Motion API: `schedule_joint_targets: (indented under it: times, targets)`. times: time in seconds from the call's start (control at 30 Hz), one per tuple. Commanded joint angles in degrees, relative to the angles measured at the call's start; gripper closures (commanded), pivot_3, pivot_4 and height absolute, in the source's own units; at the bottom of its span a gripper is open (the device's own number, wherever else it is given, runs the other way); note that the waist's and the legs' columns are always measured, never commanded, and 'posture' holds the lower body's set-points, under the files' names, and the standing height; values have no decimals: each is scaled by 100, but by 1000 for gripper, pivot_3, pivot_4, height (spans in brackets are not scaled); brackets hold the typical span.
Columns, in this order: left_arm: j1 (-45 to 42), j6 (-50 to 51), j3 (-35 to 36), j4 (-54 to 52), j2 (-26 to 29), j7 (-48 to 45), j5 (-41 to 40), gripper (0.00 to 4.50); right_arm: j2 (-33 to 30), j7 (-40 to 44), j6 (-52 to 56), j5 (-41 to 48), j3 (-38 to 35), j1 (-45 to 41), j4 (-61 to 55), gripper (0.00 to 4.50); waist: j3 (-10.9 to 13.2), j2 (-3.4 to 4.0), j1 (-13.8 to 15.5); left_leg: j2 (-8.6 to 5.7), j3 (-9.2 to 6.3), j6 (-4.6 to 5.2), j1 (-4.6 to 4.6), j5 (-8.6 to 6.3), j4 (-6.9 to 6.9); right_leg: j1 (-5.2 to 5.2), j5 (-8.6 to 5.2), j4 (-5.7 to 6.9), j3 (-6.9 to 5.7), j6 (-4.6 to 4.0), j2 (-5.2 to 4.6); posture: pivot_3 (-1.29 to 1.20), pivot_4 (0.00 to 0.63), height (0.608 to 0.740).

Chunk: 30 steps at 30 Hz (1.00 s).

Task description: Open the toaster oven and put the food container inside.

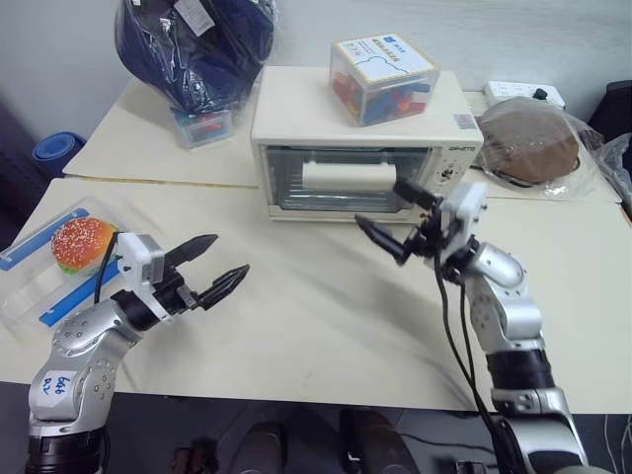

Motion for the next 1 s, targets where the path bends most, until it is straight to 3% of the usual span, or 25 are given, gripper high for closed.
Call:
schedule_joint_targets:
  times: [0.03,0.07,0.17,0.4,0.6,0.8,1.0]
  targets:
    - [-176,-4,1,48,44,-30,-23,0,-212,356,-457,-197,202,433,-502,11,0,0,0,0,0,1,0,0,0,0,0,0,0,0,0,0,150,740]
    - [-270,15,-7,133,52,-39,-27,0,-260,354,-505,-249,210,571,-569,11,0,0,-11,0,1,2,0,-1,4,1,0,0,0,0,0,0,150,740]
    - [-674,121,70,411,-18,43,-195,586,-366,326,-637,-399,225,804,-643,0,0,0,-8,-2,3,7,7,-2,7,1,1,11,3,1,1,0,150,740]
    - [-1729,298,-163,1086,-37,-159,-210,2709,-427,129,-732,-556,193,815,-597,0,0,0,-1,-1,-2,-11,6,10,7,0,1,14,-2,1,6,0,150,740]
    - [-2620,33,-529,1958,-420,-18,201,4463,-494,54,-799,-644,155,830,-547,0,0,-1,12,-4,-1,-12,1,10,17,2,1,12,-2,2,4,0,150,740]
    - [-2693,-210,-1101,2192,-472,-497,648,4463,-608,-65,-936,-704,43,1105,-582,0,0,-1,4,-2,3,-13,1,11,18,0,1,13,1,2,7,0,150,740]
    - [-2397,-271,-1652,2067,-442,-926,1002,4463,-915,-250,-1527,-784,-614,2265,-325,0,0,-1,171,-11,3,-3,-3,5,22,9,1,1,0,7,-1,0,150,740]
